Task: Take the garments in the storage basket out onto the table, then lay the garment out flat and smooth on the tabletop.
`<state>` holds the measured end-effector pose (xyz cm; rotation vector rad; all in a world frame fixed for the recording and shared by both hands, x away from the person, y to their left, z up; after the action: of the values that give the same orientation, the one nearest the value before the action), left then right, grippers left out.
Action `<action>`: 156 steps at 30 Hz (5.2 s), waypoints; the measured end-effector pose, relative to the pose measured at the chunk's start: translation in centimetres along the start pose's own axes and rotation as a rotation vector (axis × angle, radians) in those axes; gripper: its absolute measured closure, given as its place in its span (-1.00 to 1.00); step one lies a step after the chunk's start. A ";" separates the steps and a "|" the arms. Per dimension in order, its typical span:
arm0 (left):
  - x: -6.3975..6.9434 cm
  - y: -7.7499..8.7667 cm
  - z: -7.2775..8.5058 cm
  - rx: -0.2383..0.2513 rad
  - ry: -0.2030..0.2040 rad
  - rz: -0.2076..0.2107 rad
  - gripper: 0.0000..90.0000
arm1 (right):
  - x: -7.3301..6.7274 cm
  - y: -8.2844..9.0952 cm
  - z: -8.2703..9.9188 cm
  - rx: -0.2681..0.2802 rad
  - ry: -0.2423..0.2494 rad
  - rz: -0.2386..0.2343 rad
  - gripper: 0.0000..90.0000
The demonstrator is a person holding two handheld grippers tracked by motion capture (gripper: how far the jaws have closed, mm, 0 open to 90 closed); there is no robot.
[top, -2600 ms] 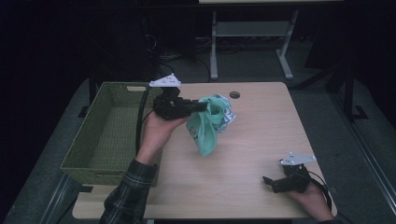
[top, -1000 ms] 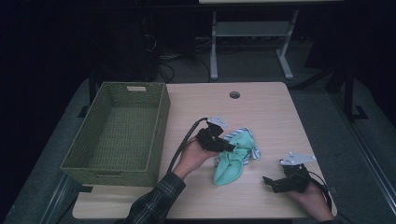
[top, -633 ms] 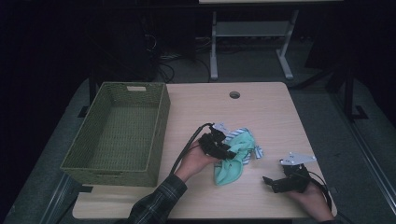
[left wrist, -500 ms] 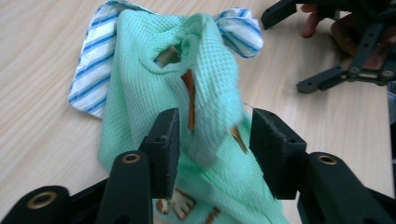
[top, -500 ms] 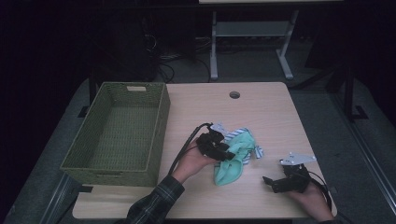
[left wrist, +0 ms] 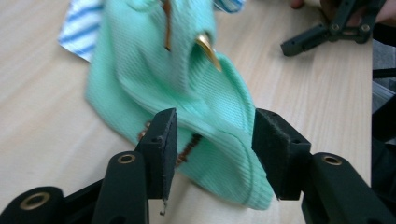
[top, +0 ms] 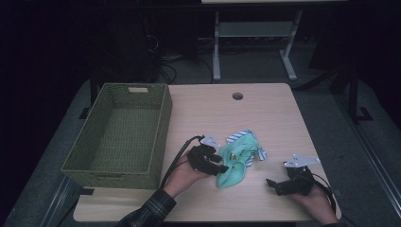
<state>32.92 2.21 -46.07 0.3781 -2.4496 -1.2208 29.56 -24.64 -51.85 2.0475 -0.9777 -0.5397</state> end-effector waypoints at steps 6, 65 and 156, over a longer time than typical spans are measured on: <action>0.4 -1.5 0.2 -0.034 -0.002 -0.009 0.08 | 0.0 0.0 0.0 0.000 0.001 0.000 -0.95; -1.9 -0.6 4.6 -0.112 0.058 -0.126 0.85 | 0.2 0.5 -0.8 -0.023 -0.011 0.007 -0.68; -1.8 -0.8 4.4 -0.123 0.033 -0.124 0.98 | 4.2 -7.0 -22.0 0.029 -0.023 -0.044 0.76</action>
<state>32.58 5.56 -49.53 0.5166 -2.3392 -1.3969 49.54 -14.84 -44.46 2.0972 -0.9608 -0.5767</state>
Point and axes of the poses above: each handheld gripper's, and its own axes: y roughly backward along the jaws, z roughly out of its underside, x roughly to its right, the point moved 5 cm from there along -y, roughly forward along the jaws, and after that the axes turned 8 degrees about -x, right-handed, at the moved point
